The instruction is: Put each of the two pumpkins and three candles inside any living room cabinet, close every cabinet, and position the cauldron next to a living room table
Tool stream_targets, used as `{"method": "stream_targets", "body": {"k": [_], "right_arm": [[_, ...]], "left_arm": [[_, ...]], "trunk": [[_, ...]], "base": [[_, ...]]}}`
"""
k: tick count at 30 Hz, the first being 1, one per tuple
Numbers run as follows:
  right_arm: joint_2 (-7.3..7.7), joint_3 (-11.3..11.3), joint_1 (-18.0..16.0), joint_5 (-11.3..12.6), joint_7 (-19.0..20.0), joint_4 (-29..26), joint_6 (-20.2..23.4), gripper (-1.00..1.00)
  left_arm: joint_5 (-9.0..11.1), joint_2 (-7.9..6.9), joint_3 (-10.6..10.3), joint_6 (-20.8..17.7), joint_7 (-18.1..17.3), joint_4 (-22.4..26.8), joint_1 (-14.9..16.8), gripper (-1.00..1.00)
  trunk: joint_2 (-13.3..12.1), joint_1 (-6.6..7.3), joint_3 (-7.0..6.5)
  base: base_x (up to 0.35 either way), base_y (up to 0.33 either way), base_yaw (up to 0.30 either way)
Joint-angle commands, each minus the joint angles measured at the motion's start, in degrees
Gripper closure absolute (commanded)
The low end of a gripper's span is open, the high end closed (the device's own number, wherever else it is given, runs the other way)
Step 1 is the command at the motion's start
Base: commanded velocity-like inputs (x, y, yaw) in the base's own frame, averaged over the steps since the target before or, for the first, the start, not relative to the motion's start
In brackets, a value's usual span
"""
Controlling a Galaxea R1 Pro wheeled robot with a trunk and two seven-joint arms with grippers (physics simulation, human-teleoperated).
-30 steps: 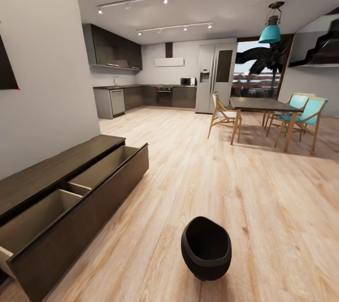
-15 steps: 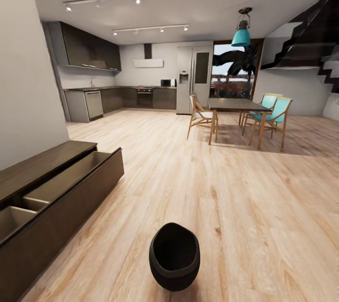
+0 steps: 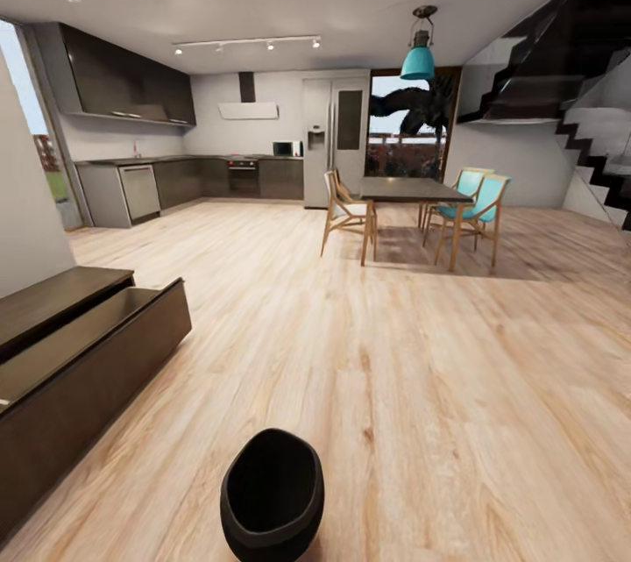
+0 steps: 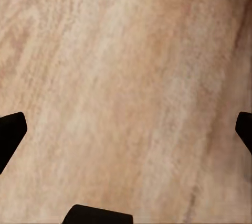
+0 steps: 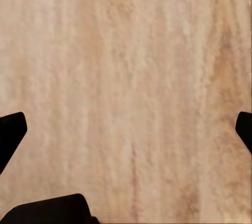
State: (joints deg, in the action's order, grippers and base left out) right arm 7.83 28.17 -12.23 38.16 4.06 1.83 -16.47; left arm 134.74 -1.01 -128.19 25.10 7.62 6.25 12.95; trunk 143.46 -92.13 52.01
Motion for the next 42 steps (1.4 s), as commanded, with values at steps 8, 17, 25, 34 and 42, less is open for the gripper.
{"method": "stream_targets", "body": {"k": [8, 17, 25, 34, 42], "right_arm": [[0.44, 0.3, -0.1, 1.0, -0.1, 0.2, -0.2, -1.0], [0.74, 0.3, -0.1, 3.3, -1.6, 0.2, -0.1, -1.0], [1.88, 0.3, -0.1, 4.4, -4.1, 0.2, 0.0, -1.0], [2.77, 0.3, -0.1, 4.5, -4.4, 0.2, 0.0, -1.0], [3.03, 0.3, -0.1, 4.4, -4.7, 0.2, 0.3, -1.0]], "left_arm": [[0.3, -0.05, -0.4, 0.4, 0.6, 0.3, -0.3, -1.0], [-1.8, 0.57, -0.3, 0.5, 0.6, 1.4, -0.3, -1.0], [-2.1, 0.64, -0.3, 0.6, 0.6, 1.6, -0.3, -1.0], [-2.1, 0.65, -0.4, 0.6, 0.6, 1.7, -0.3, -1.0], [-2.2, 0.65, -0.4, 0.5, 0.6, 1.8, -0.3, -1.0]], "trunk": [[0.0, -0.01, 0.3], [0.0, -0.01, 0.31], [0.0, -0.01, 0.31], [0.0, -0.01, 0.31], [0.0, -0.01, 0.31]], "base": [[0.182, -0.27, -0.05], [0.19, -0.271, -0.001], [0.19, -0.272, 0.0], [0.179, -0.276, 0.0], [0.165, -0.298, 0.0]]}}
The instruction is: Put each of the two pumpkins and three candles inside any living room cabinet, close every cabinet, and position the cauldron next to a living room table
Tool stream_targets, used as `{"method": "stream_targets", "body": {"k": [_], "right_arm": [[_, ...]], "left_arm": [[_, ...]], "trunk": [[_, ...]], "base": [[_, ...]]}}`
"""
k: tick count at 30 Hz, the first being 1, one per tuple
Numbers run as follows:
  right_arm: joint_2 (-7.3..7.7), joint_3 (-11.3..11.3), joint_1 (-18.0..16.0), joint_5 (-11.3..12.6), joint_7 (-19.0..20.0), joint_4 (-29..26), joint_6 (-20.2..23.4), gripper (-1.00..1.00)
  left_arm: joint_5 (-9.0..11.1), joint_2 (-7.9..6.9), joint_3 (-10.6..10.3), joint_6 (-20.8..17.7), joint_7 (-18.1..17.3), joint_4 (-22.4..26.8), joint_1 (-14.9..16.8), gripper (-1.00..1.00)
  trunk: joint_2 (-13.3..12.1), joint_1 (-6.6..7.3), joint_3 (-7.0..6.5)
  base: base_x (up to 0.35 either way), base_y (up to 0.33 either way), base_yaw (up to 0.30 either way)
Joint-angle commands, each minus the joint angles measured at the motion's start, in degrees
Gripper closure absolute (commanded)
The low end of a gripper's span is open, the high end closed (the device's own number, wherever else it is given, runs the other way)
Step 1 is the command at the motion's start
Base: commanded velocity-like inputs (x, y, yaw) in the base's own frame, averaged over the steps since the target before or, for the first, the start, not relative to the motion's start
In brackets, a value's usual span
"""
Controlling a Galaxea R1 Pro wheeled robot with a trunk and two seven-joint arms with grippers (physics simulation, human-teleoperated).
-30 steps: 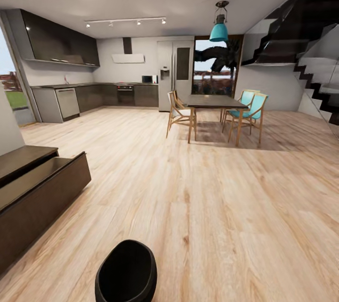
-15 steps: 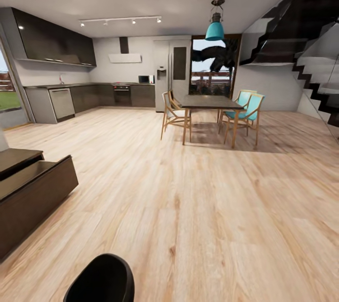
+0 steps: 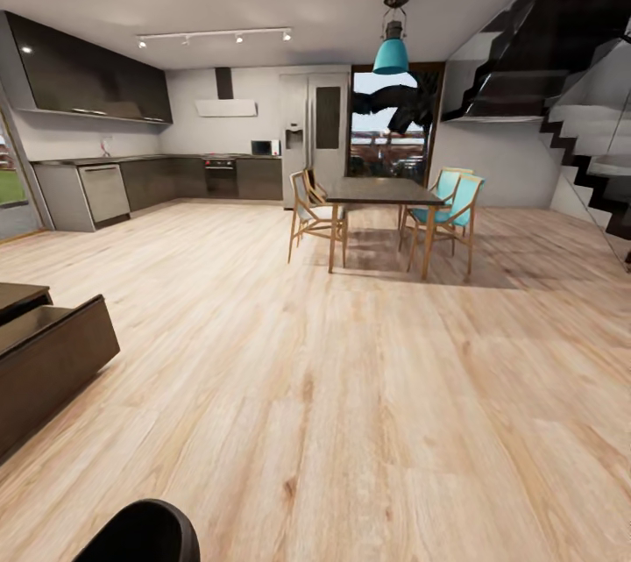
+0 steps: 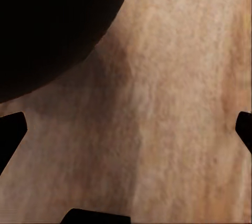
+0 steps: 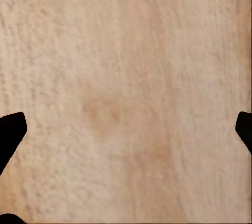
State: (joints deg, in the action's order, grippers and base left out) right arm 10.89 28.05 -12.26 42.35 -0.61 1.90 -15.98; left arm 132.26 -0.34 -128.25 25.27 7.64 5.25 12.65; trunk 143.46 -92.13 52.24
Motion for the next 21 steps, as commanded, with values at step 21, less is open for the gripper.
{"method": "stream_targets", "body": {"k": [21], "right_arm": [[-14.02, 0.7, 0.0, -0.1, -0.6, 0.0, 3.2, -1.0]], "left_arm": [[0.3, -0.06, -0.2, 0.4, 0.5, 2.7, 0.0, -1.0]], "trunk": [[0.0, -0.01, 0.07]], "base": [[0.162, -0.301, 0.0]]}}
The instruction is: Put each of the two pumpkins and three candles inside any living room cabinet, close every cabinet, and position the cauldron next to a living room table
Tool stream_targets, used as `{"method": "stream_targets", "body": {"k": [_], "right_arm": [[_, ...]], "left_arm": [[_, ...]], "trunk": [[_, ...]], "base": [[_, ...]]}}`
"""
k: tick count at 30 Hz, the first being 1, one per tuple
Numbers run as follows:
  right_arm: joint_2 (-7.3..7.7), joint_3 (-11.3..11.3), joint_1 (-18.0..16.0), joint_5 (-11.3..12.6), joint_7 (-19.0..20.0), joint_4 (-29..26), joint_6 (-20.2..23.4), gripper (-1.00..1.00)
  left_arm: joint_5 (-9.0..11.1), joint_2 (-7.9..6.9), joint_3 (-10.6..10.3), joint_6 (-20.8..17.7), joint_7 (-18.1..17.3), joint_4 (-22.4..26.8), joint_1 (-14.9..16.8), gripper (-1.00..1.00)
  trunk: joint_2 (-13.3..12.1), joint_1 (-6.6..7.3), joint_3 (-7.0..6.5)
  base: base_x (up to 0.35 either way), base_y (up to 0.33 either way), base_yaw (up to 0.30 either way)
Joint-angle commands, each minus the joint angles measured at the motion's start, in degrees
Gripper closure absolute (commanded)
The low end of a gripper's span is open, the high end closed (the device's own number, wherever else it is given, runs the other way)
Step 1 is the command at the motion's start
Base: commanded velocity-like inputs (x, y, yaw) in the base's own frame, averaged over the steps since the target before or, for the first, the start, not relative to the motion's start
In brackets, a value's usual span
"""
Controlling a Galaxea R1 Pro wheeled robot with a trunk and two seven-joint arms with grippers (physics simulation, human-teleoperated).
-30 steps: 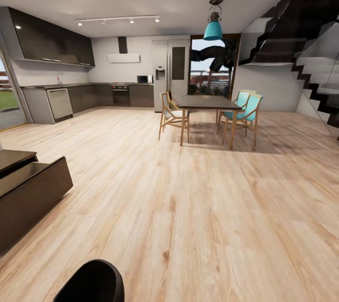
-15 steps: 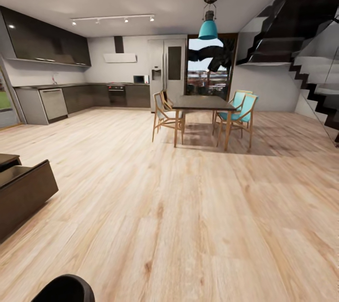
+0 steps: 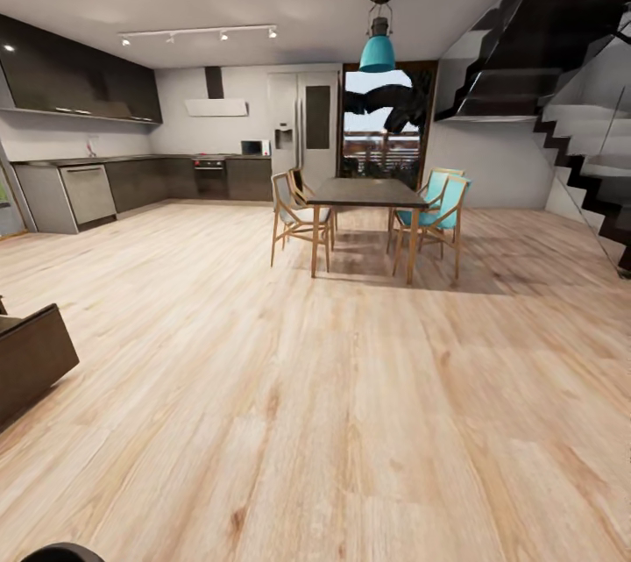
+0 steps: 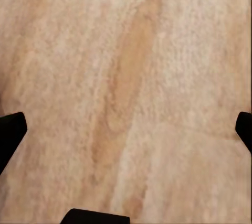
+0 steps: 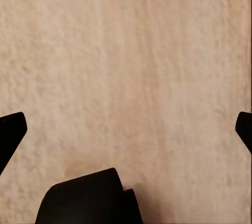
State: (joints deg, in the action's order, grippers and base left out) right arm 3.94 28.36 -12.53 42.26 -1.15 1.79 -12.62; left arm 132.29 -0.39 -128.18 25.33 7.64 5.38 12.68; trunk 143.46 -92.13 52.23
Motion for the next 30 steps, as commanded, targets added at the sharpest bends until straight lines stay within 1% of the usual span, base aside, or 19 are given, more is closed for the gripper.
{"method": "stream_targets", "body": {"k": [1, 6, 7, 9, 10, 11, 12, 14, 15, 16, 17, 18, 19, 21, 22, 26, 28, 30], "right_arm": [[-7.04, 0.4, 0.2, 0.0, -0.1, 0.1, -0.1, -1.0], [-7.11, 0.2, 0.2, 0.2, -0.3, 0.1, -0.3, -1.0], [-6.78, 0.3, 0.2, 0.2, -0.7, 0.1, -0.5, -1.0], [-5.84, 0.2, 0.2, 0.2, -1.2, 0.1, -0.7, -1.0], [-4.18, 0.2, 0.2, 0.3, -1.5, 0.0, -0.4, -1.0], [-3.67, 0.1, 0.2, 0.3, -1.6, 0.0, -0.4, -1.0], [-2.64, 0.0, 0.2, 0.3, -1.6, 0.0, -0.7, -1.0], [-1.96, -0.2, 0.2, 0.3, -1.6, 0.0, -1.1, -1.0], [-1.6, -0.7, 0.2, 0.7, -1.6, 0.0, -1.6, -1.0], [-1.13, -1.5, 0.2, 1.4, -1.6, 0.0, -2.4, -1.0], [-0.36, -2.3, 0.2, 2.4, -1.6, 0.0, -2.9, -1.0], [0.09, -2.6, 0.2, 2.8, -1.5, 0.0, -3.1, -1.0], [1.05, -3.1, 0.2, 3.7, -1.4, 0.0, -3.3, -1.0], [1.9, -3.5, 0.2, 4.4, -1.2, 0.0, -3.5, -1.0], [2.8, -3.8, 0.2, 5.0, -0.8, 0.0, -3.5, -1.0], [3.69, -4.1, 0.2, 6.0, -0.3, 0.0, -3.4, -1.0], [4.06, -4.2, 0.2, 7.5, -0.2, 0.0, -3.4, -1.0], [4.9, -4.2, 0.2, 9.4, 0.2, 0.1, -3.4, -1.0]], "left_arm": [[0.3, 0.0, -0.3, 0.3, 0.5, 2.6, 0.0, -1.0], [0.4, -0.1, -0.3, 0.3, 0.5, 2.4, 0.0, -1.0], [0.4, -0.12, -0.3, 0.3, 0.5, 2.3, 0.0, -1.0], [0.4, -0.15, -0.3, 0.3, 0.5, 2.3, 0.0, -1.0], [0.5, -0.2, -0.3, 0.3, 0.5, 2.2, 0.0, -1.0], [0.5, -0.23, -0.3, 0.3, 0.5, 2.2, 0.0, -1.0], [0.6, -0.27, -0.3, 0.3, 0.5, 2.1, 0.0, -1.0], [0.7, -0.31, -0.3, 0.3, 0.5, 2.1, 0.0, -1.0], [0.7, -0.33, -0.3, 0.3, 0.5, 2.0, 0.0, -1.0], [0.7, -0.32, -0.3, 0.3, 0.5, 2.0, 0.0, -1.0], [0.8, -0.32, -0.3, 0.3, 0.5, 2.0, 0.0, -1.0], [0.8, -0.32, -0.3, 0.3, 0.5, 2.0, 0.0, -1.0], [0.8, -0.34, -0.3, 0.3, 0.5, 2.0, 0.0, -1.0], [0.8, -0.36, -0.3, 0.3, 0.5, 2.0, 0.0, -1.0], [0.8, -0.38, -0.2, 0.3, 0.5, 1.9, 0.0, -1.0], [1.0, -0.7, 0.0, 0.3, 0.5, 1.7, 0.0, -1.0], [1.0, -0.88, 0.0, 0.3, 0.5, 1.5, 0.0, -1.0], [1.0, -0.96, 0.0, 0.3, 0.5, 1.4, 0.0, -1.0]], "trunk": [[0.0, -0.01, 0.08], [0.0, -0.01, 0.08], [0.0, -0.01, 0.08], [0.0, -0.01, 0.09], [0.0, -0.01, 0.1], [0.0, -0.01, 0.11], [0.0, -0.01, 0.12], [0.0, -0.01, 0.13], [0.0, -0.01, 0.13], [0.0, -0.01, 0.13], [0.0, -0.01, 0.13], [0.0, -0.01, 0.13], [0.0, -0.01, 0.13], [0.0, -0.01, 0.13], [0.0, -0.01, 0.13], [0.0, -0.01, 0.13], [0.0, -0.01, 0.13], [0.0, -0.01, 0.13]], "base": [[0.161, -0.301, 0.0], [0.161, -0.301, 0.0], [0.161, -0.3, 0.0], [0.166, -0.287, 0.0], [0.198, -0.228, -0.008], [0.206, -0.197, -0.032], [0.227, -0.105, -0.146], [0.236, -0.06, -0.207], [0.242, -0.034, -0.242], [0.244, -0.022, -0.259], [0.246, -0.014, -0.27], [0.246, -0.011, -0.273], [0.247, -0.007, -0.279], [0.248, -0.005, -0.282], [0.251, -0.002, -0.285], [0.28, 0.086, -0.287], [0.301, 0.17, -0.288], [0.294, 0.143, -0.289]]}}
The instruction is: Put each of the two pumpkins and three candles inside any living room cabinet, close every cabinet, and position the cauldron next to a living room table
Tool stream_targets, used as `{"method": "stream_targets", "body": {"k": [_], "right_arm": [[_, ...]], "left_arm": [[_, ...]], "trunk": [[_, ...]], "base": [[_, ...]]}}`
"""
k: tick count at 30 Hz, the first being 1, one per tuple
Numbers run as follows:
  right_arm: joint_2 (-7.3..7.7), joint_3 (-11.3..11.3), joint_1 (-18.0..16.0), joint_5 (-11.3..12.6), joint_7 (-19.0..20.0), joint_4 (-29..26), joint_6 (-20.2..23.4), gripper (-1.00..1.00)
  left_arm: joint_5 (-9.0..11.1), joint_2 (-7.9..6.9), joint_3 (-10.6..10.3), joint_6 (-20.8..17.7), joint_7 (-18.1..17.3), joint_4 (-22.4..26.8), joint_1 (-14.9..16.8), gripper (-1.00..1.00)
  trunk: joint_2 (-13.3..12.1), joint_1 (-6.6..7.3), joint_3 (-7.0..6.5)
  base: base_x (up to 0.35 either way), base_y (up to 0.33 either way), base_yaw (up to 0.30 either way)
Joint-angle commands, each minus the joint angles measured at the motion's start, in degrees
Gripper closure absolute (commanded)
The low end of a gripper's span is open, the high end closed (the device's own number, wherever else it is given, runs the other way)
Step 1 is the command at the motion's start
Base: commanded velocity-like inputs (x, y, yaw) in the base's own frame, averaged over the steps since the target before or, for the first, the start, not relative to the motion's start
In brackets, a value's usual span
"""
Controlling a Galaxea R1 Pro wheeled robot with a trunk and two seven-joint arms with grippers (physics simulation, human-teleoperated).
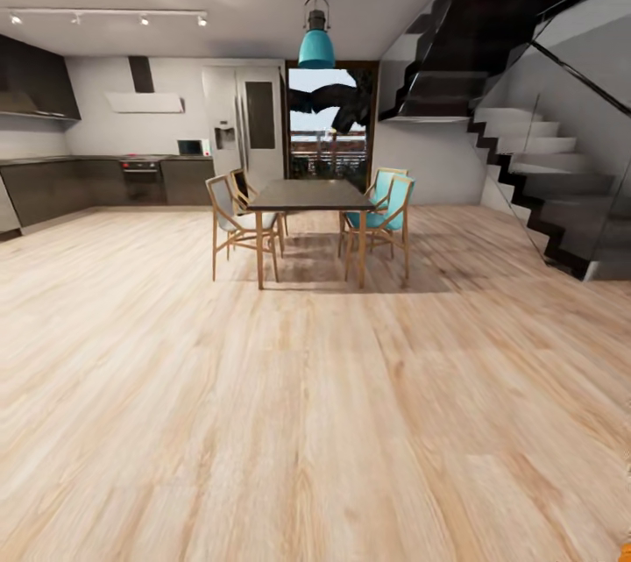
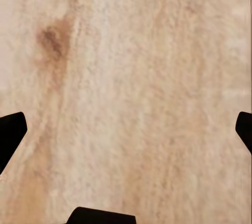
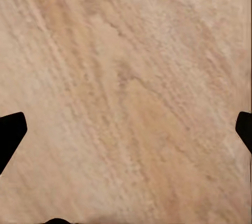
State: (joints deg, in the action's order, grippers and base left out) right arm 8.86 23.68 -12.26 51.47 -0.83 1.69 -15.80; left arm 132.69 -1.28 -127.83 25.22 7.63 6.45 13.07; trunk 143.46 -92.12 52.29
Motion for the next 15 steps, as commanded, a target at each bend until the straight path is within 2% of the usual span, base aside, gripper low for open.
{"method": "stream_targets", "body": {"k": [1, 6, 9, 10, 11, 12, 15], "right_arm": [[1.42, 0.5, -0.1, 2.2, 1.1, 0.2, -0.1, -1.0], [4.81, 0.5, -0.1, 7.0, 6.1, 0.2, 0.1, -1.0], [5.31, 0.5, -0.1, 7.8, 7.2, 0.2, 0.2, -1.0], [5.42, 0.5, -0.1, 7.9, 7.4, 0.2, 0.3, -1.0], [5.55, 0.5, -0.1, 8.1, 7.5, 0.2, 0.4, -1.0], [5.7, 0.5, -0.1, 8.2, 7.6, 0.2, 0.4, -1.0], [6.26, 0.5, -0.1, 8.3, 7.7, 0.2, 0.4, -1.0]], "left_arm": [[0.6, -0.1, -0.4, 0.4, 0.5, 0.3, -0.4, -1.0], [0.0, -0.04, -0.5, 0.5, 0.5, 0.3, -0.4, -1.0], [-0.6, 0.09, -0.8, 0.2, 0.5, 0.3, -0.4, -1.0], [-1.4, 0.17, -0.9, 0.1, 0.5, 0.3, -0.4, -1.0], [-4.2, 0.29, -0.9, -0.1, 0.6, 0.4, -0.4, -1.0], [-5.9, 0.4, -0.9, -0.2, 0.6, 0.5, -0.4, -1.0], [-7.3, 0.53, -0.9, -0.2, 0.6, 0.8, -0.4, -1.0]], "trunk": [[0.0, -0.02, 0.07], [0.0, -0.02, 0.07], [0.0, -0.02, 0.07], [0.0, -0.02, 0.07], [0.0, -0.02, 0.07], [0.0, -0.02, 0.07], [0.0, -0.02, 0.07]], "base": [[0.144, 0.05, -0.289], [0.055, 0.016, -0.289], [0.164, 0.003, -0.289], [0.271, 0.001, -0.289], [0.312, -0.016, -0.289], [0.321, -0.062, -0.289], [0.319, -0.097, -0.289]]}}
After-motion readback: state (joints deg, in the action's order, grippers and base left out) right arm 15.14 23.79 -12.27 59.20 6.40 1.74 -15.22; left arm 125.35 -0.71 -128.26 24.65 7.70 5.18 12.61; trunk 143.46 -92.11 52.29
